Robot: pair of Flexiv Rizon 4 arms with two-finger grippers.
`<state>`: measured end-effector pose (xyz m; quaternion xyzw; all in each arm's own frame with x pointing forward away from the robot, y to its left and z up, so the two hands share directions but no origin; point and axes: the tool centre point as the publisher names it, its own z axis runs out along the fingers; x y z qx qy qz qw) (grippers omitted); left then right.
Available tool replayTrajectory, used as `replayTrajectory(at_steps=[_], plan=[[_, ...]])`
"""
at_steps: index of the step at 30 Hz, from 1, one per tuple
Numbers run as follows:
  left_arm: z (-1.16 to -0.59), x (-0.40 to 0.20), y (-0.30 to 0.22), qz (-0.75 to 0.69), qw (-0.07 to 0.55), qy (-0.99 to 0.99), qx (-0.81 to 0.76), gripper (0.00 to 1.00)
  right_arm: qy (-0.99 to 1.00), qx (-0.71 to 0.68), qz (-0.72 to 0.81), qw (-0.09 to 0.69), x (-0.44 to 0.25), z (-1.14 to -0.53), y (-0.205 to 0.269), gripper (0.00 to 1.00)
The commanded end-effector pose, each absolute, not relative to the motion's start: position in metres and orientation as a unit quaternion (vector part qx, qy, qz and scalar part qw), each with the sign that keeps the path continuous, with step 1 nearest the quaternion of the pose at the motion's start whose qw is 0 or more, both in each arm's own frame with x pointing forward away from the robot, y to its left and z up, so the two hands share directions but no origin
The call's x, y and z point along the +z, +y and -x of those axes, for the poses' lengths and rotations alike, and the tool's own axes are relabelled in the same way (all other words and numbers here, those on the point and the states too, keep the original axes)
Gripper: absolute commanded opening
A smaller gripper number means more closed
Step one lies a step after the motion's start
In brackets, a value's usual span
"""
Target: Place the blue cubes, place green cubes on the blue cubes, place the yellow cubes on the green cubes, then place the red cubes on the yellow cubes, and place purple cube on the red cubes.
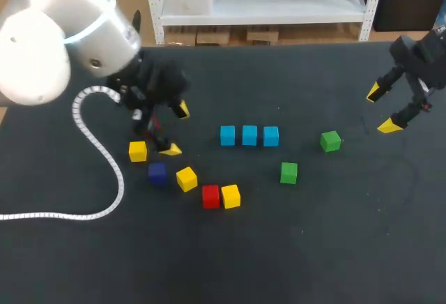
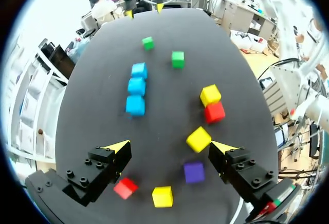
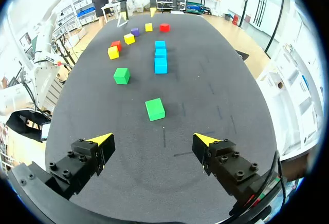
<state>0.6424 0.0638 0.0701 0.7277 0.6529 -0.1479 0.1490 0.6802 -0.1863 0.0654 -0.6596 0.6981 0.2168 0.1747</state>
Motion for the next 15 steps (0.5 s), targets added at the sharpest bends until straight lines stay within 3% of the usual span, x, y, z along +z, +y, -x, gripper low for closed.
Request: replayTrajectory(at_steps=[1,15], plan=[[-0.646,0.073,0.098,-0.724,0.153,0.656,-0.149,1.00,0.698,0.217,0.660,0.176,0.065,-0.680,-0.187,1.00],[-0.654,0.085,0.144,-0.719,0.192,0.644,-0.177,1.00,0.698,0.217,0.660,0.176,0.065,-0.680,-0.187,1.00]])
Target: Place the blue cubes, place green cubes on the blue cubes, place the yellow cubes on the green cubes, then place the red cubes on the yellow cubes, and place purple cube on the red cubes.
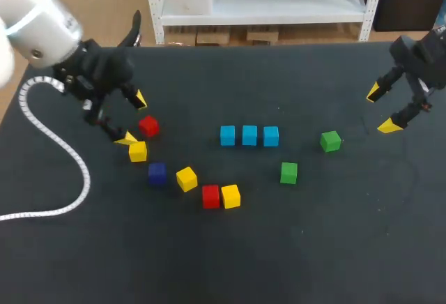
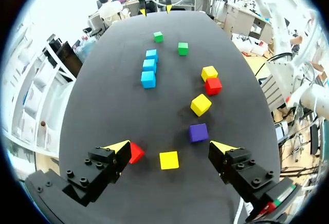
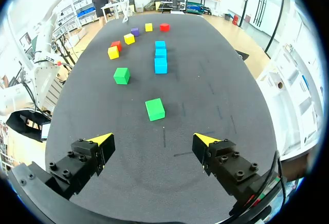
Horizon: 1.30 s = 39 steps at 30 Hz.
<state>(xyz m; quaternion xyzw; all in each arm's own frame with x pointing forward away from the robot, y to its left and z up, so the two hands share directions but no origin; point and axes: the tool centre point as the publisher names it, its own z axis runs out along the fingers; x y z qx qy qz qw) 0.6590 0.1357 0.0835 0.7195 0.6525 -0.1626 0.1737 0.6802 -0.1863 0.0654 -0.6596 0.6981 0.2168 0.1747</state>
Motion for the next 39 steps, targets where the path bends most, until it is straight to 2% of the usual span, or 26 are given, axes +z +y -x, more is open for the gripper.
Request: replayTrajectory(at_steps=[1,6,15,26,39], plan=[[-0.655,0.086,0.145,-0.720,0.204,0.637,-0.187,1.00,0.698,0.217,0.660,0.176,0.065,-0.680,-0.187,1.00],[-0.655,0.086,0.145,-0.720,0.204,0.637,-0.187,1.00,0.696,0.196,0.669,0.174,0.072,-0.682,-0.170,1.00],[-0.655,0.086,0.145,-0.720,0.204,0.637,-0.187,1.00,0.708,0.161,0.665,0.175,0.087,-0.669,-0.110,1.00],[-0.655,0.086,0.145,-0.720,0.204,0.637,-0.187,1.00,0.715,0.163,0.659,0.168,0.070,-0.635,-0.044,1.00],[-0.655,0.086,0.145,-0.720,0.204,0.637,-0.187,1.00,0.732,0.166,0.643,0.150,0.044,-0.605,-0.026,1.00]])
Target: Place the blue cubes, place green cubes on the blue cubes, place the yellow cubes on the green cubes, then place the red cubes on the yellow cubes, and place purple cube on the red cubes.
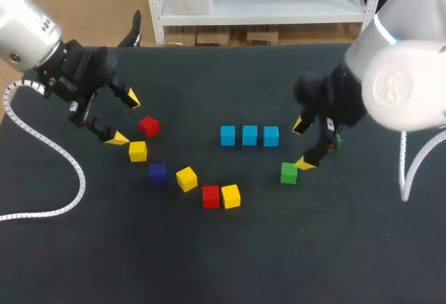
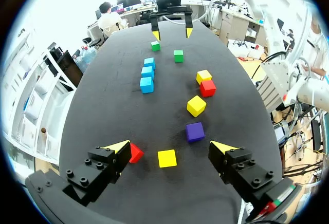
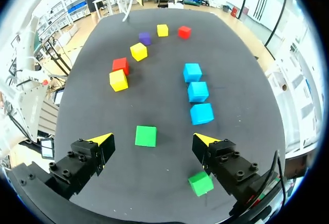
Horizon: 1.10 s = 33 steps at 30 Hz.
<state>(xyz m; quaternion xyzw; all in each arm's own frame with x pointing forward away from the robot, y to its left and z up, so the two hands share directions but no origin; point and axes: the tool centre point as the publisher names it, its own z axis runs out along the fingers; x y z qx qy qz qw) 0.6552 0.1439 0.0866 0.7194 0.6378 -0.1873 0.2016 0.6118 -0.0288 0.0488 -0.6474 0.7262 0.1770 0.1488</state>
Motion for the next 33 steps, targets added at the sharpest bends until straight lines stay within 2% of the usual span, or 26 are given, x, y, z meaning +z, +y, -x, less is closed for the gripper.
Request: replayTrajectory(at_steps=[1,16,33], plan=[[-0.655,0.086,0.145,-0.720,0.204,0.637,-0.187,1.00,0.733,0.166,0.642,0.150,0.042,-0.603,-0.025,1.00],[-0.655,0.086,0.145,-0.720,0.204,0.637,-0.187,1.00,0.757,0.145,0.625,0.119,0.007,-0.592,-0.024,1.00],[-0.655,0.086,0.145,-0.720,0.204,0.637,-0.187,1.00,0.746,0.134,0.640,0.128,0.001,-0.604,-0.025,1.00]])
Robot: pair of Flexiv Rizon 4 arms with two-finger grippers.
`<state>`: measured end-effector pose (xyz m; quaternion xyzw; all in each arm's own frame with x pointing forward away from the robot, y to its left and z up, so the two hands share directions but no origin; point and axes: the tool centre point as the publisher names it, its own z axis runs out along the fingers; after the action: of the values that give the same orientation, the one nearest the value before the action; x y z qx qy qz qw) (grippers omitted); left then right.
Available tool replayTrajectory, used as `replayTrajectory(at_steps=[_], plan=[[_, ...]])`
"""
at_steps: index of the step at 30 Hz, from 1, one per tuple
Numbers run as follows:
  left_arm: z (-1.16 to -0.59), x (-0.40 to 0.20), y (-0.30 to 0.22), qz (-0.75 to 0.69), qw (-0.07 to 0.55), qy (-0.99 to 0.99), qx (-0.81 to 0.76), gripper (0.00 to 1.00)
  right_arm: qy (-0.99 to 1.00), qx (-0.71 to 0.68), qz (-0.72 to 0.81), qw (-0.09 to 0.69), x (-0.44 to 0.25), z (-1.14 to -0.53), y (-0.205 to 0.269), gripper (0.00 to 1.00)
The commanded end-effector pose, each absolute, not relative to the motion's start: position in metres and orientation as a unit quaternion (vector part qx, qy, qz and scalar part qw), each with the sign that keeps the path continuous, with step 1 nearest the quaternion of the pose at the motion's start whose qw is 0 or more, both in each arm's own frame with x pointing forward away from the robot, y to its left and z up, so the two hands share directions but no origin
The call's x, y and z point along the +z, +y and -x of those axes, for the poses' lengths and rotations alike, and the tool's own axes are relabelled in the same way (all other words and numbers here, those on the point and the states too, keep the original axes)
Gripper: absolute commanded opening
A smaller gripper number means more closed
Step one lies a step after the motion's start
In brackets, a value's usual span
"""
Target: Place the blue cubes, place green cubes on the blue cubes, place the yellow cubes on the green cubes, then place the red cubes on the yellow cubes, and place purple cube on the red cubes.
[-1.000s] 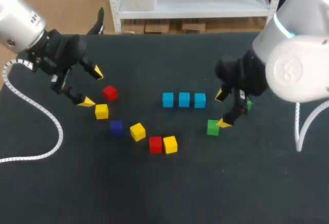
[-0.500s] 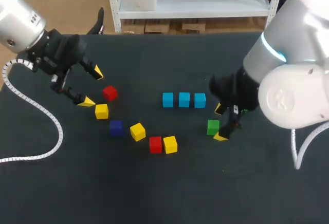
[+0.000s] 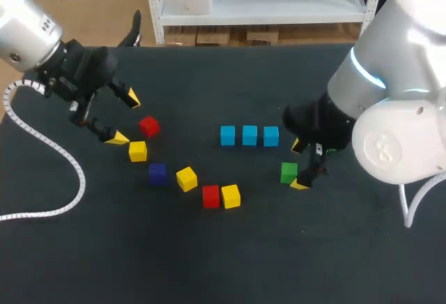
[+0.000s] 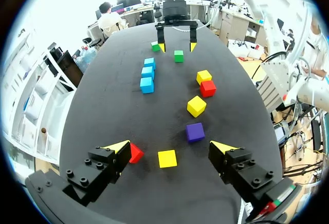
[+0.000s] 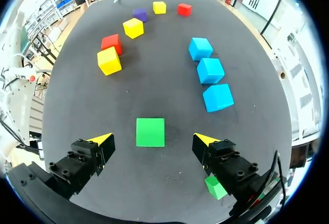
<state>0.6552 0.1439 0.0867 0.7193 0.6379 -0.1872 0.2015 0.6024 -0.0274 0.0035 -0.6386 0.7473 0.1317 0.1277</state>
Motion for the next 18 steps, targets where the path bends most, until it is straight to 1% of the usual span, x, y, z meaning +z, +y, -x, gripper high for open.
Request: replayTrajectory(at_steps=[1,5,6,7,10,12,13,18], plan=[[-0.6546,0.0861,0.1451,-0.720,0.204,0.637,-0.187,1.00,0.745,0.135,0.640,0.127,-0.0004,-0.6042,-0.0239,1.00],[-0.6546,0.0861,0.1451,-0.720,0.204,0.637,-0.187,1.00,0.745,0.138,0.641,0.125,-0.0042,-0.6031,-0.0217,1.00],[-0.6546,0.0861,0.1451,-0.720,0.204,0.637,-0.187,1.00,0.745,0.139,0.641,0.125,-0.0048,-0.6030,-0.0214,0.79],[-0.6546,0.0861,0.1451,-0.720,0.204,0.637,-0.187,1.00,0.744,0.139,0.641,0.125,-0.0054,-0.6029,-0.0209,0.49],[-0.6546,0.0861,0.1451,-0.720,0.204,0.637,-0.187,1.00,0.744,0.138,0.642,0.122,-0.0065,-0.6026,-0.0202,0.36],[-0.6546,0.0861,0.1451,-0.720,0.204,0.637,-0.187,1.00,0.744,0.138,0.642,0.121,-0.0069,-0.6027,-0.0201,0.14],[-0.6546,0.0861,0.1451,-0.720,0.204,0.637,-0.187,1.00,0.744,0.138,0.643,0.121,-0.0070,-0.6027,-0.0201,0.00],[-0.6546,0.0861,0.1451,-0.720,0.204,0.637,-0.187,1.00,0.746,0.135,0.642,0.117,-0.0053,-0.6039,-0.0212,0.00]])
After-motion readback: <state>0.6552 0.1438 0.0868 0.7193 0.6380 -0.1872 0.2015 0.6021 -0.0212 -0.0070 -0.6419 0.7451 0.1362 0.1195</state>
